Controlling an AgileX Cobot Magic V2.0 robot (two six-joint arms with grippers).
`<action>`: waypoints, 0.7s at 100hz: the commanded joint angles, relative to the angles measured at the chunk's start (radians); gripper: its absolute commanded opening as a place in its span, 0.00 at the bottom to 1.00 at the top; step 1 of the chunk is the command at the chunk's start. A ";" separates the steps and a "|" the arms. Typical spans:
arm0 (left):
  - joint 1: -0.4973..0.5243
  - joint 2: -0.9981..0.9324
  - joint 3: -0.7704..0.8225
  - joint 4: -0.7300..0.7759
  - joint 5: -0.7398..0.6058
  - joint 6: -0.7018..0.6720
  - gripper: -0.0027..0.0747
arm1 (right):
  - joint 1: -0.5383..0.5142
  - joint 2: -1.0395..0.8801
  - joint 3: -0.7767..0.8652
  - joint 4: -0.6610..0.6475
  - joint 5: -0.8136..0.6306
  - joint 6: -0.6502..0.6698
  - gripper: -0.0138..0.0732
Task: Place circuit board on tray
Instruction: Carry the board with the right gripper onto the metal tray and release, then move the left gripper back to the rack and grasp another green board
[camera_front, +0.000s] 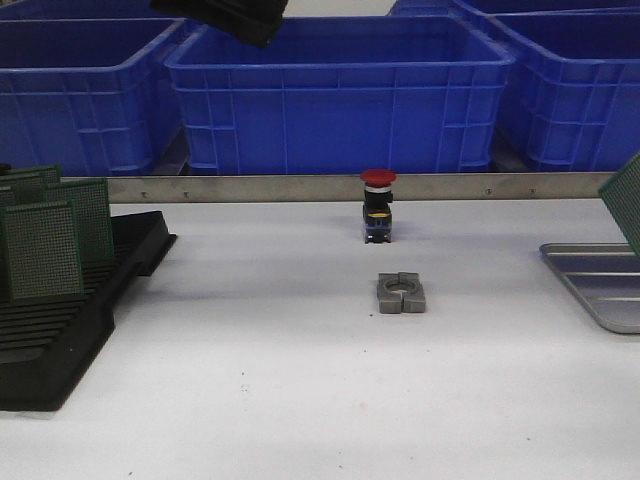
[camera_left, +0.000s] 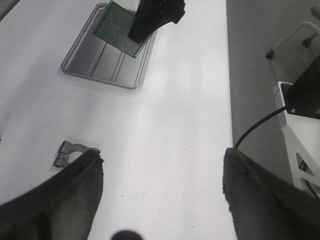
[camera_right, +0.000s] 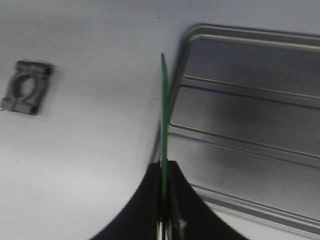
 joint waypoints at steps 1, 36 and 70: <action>0.001 -0.036 -0.031 -0.068 0.061 -0.012 0.66 | -0.022 0.029 -0.020 0.037 -0.044 0.006 0.08; 0.001 -0.036 -0.031 -0.068 0.061 -0.012 0.66 | -0.024 0.133 -0.071 0.035 -0.069 0.005 0.60; 0.001 -0.047 -0.136 0.281 0.061 -0.112 0.66 | -0.024 0.040 -0.099 -0.107 -0.081 0.004 0.76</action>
